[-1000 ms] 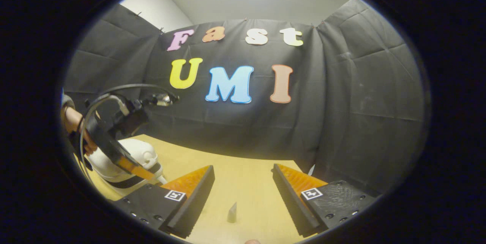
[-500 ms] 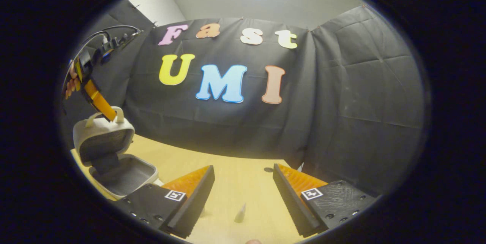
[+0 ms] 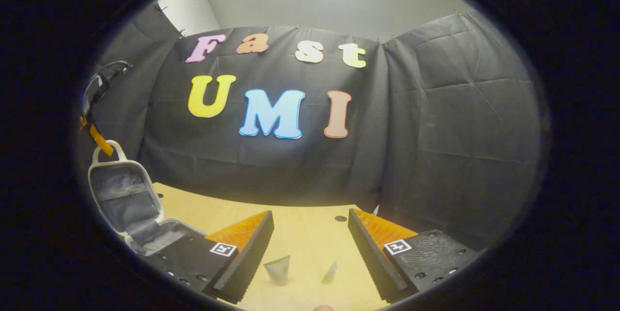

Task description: First open the suitcase, pack the skin care products into it, and then close the suitcase.

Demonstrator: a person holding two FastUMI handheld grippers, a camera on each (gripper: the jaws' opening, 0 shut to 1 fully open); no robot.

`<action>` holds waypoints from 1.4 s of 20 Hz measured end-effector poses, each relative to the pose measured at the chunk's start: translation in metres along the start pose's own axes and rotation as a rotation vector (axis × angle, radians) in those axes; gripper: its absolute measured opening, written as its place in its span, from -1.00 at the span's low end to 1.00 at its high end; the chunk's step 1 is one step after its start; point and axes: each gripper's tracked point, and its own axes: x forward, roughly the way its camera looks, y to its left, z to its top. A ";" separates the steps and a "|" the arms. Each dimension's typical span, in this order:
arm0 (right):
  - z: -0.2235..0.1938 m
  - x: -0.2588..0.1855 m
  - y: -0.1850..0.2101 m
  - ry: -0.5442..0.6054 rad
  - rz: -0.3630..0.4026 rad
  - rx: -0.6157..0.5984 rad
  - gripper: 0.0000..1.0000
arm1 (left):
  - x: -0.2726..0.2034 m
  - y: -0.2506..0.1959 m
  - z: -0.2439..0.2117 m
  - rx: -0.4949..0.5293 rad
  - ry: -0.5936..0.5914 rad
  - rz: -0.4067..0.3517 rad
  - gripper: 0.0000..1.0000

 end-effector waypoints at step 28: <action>0.006 -0.008 0.028 0.019 0.027 -0.082 0.87 | 0.130 0.174 -0.152 -0.288 0.034 0.283 0.70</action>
